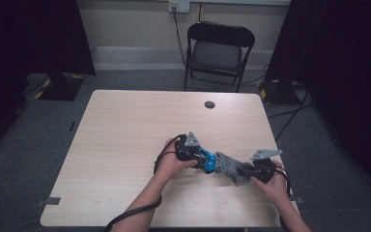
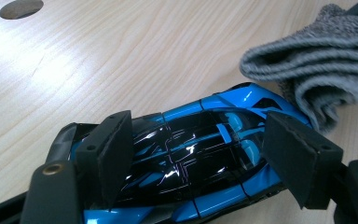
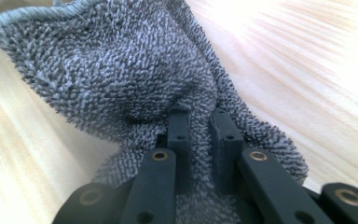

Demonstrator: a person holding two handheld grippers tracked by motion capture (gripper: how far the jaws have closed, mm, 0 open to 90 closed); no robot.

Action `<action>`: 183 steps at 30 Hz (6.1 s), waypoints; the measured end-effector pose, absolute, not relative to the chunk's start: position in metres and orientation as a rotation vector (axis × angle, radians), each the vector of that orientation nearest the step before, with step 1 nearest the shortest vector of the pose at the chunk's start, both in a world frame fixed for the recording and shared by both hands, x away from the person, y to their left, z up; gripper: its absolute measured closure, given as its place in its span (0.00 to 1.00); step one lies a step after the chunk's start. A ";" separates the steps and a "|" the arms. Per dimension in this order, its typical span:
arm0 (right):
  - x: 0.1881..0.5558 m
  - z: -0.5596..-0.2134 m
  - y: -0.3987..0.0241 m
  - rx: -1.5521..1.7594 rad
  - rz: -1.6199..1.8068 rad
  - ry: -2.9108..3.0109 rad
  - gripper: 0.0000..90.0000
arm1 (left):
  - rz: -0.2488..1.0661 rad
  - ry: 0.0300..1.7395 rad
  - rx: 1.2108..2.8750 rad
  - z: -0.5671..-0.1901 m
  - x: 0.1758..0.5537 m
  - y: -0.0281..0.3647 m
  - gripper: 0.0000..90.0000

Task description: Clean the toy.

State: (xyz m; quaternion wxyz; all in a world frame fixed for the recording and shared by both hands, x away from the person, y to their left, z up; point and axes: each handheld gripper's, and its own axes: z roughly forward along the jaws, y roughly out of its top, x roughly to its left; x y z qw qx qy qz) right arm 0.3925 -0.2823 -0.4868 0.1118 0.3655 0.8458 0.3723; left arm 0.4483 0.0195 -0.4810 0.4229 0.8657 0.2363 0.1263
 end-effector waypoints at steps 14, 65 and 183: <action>0.409 -0.487 -0.290 1.130 1.088 2.456 0.90 | 0.317 0.590 2.168 -0.481 0.448 0.020 0.28; 0.388 -0.454 -0.290 1.087 1.235 2.323 0.89 | 0.312 0.581 2.176 -0.480 0.449 0.019 0.28; 0.391 -0.487 -0.271 0.984 1.142 2.555 0.88 | 0.309 0.585 2.178 -0.480 0.447 0.017 0.28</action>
